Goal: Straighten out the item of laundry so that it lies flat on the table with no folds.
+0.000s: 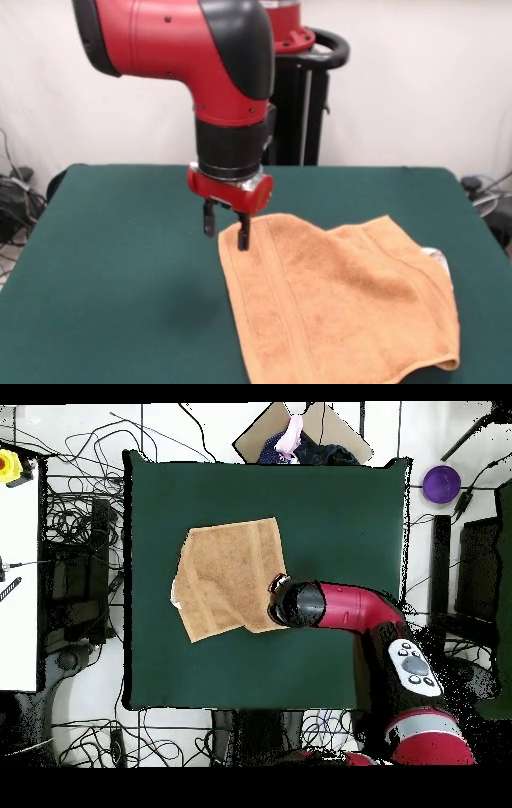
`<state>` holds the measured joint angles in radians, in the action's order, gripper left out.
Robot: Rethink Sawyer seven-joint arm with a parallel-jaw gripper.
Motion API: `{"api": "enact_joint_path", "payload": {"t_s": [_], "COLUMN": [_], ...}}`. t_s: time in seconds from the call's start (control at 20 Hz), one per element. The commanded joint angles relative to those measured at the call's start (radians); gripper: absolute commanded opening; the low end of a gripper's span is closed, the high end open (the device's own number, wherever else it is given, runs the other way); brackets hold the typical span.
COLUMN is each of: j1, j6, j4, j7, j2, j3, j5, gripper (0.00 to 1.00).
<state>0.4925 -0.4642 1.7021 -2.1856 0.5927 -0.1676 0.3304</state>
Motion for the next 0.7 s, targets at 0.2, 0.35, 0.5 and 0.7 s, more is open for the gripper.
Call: {"api": "enact_joint_path", "payload": {"t_s": [0.2,0.35,0.5,0.7], "j1": [0.056,0.053,0.049,0.015], "j6": [0.044,0.087,0.115,0.144], "j4": [0.056,0.060,0.062,0.066], "j7": [0.126,0.103,0.072,0.029], "j2": [0.001,-0.008,-0.014,-0.003], "j3": [-0.031,-0.019,-0.008,0.024], "j5": [0.160,0.215,0.258,0.313], "gripper": [1.00,1.00,1.00,1.00]}}
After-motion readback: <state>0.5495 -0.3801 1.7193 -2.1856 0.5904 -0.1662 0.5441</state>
